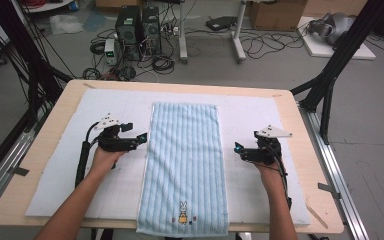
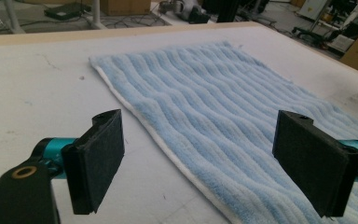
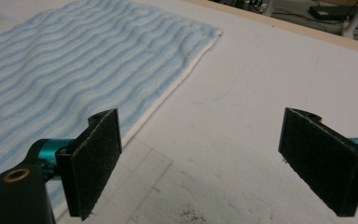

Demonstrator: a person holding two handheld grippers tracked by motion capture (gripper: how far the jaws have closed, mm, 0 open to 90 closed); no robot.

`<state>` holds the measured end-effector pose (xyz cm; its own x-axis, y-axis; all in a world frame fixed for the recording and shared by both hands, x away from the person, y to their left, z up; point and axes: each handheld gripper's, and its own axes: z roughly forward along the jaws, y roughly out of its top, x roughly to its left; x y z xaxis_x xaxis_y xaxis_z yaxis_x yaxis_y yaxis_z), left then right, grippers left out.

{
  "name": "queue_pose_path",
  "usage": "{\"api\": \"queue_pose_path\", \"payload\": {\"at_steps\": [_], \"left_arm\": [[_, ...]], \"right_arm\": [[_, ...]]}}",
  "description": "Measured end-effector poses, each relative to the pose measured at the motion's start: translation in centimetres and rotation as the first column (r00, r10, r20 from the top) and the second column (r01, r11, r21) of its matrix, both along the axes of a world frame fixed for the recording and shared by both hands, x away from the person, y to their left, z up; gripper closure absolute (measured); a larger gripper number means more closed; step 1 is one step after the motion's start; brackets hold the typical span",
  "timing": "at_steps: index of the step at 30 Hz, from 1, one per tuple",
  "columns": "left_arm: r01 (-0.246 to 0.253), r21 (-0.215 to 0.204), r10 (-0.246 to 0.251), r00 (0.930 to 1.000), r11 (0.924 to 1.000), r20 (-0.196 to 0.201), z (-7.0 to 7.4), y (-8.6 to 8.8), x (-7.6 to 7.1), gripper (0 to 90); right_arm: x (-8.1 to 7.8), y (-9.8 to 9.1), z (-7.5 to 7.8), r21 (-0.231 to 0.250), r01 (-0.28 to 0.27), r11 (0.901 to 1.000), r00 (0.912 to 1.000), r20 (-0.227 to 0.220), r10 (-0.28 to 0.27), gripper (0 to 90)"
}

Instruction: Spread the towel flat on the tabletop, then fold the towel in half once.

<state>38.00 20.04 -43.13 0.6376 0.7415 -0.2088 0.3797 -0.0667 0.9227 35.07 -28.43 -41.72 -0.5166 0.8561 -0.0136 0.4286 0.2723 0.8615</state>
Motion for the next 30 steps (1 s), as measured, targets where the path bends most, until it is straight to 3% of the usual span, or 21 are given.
{"api": "queue_pose_path", "payload": {"at_steps": [11, 25, 30], "left_arm": [[-0.006, -0.014, 0.006, 1.0, 0.9999, 0.005, 0.2, 0.0, -0.2, 17.2], [-0.042, -0.005, 0.042, 0.9991, 0.9991, -0.006, -0.1, 0.1, 0.3, 18.5], [-0.06, -0.016, 0.06, 0.9978, 0.9981, -0.028, -0.1, 0.0, 1.4, 22.1]], "right_arm": [[-0.4, -0.8, 0.4, 0.044, 0.036, 0.9984, 0.9992, 0.016, -0.036, 11.5], [-0.4, -0.6, 0.4, 0.039, 0.025, 0.9989, 0.9997, 0.0, -0.025, 11.5], [-0.2, -0.6, 0.2, 0.041, 0.023, 0.9989, 0.9997, -0.012, -0.022, 11.5]]}}
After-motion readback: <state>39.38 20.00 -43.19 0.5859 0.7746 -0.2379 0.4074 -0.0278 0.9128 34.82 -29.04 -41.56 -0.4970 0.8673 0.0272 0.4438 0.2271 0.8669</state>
